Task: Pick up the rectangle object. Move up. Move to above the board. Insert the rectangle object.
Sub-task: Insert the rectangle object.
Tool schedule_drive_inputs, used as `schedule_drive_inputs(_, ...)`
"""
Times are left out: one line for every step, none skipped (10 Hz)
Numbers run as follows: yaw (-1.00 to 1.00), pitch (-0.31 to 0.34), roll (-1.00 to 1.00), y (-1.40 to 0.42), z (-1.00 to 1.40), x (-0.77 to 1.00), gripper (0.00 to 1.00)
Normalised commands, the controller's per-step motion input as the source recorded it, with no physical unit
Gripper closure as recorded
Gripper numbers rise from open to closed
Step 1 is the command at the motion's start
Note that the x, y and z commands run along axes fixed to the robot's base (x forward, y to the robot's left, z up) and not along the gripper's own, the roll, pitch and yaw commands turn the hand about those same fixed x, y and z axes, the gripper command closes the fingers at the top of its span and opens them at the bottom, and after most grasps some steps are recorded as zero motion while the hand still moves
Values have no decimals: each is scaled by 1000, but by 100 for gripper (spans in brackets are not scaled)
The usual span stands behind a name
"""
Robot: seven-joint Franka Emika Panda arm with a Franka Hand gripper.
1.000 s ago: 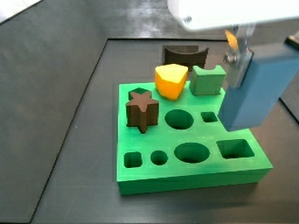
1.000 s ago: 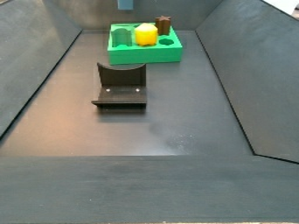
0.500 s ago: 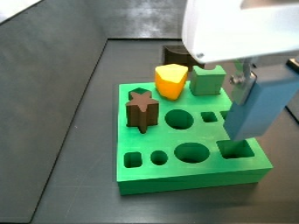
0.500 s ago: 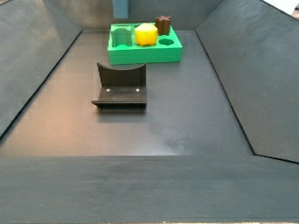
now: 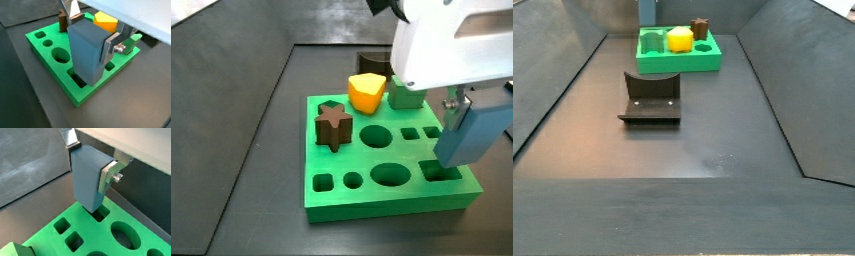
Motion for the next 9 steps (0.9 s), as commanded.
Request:
schedule_drive_inputs(0, 10, 143, 0, -100, 0, 100)
schedule_drive_inputs(0, 6, 127, 0, -91, 0, 100)
schedule_drive_inputs(-83, 4, 114, 0, -69, 0, 100)
schedule_drive_inputs(-69, 0, 109, -63, -43, 0, 100)
schedule_drive_inputs(-57, 0, 97, -197, -51, 0, 100)
schedule_drive_inputs(-29, 0, 117, -226, -86, 0, 100)
schedule_drive_inputs(-31, 0, 113, -209, -123, 0, 100)
schedule_drive_inputs(-6, 0, 104, -106, -100, 0, 100)
schedule_drive_inputs(0, 3, 136, 0, -131, 0, 100)
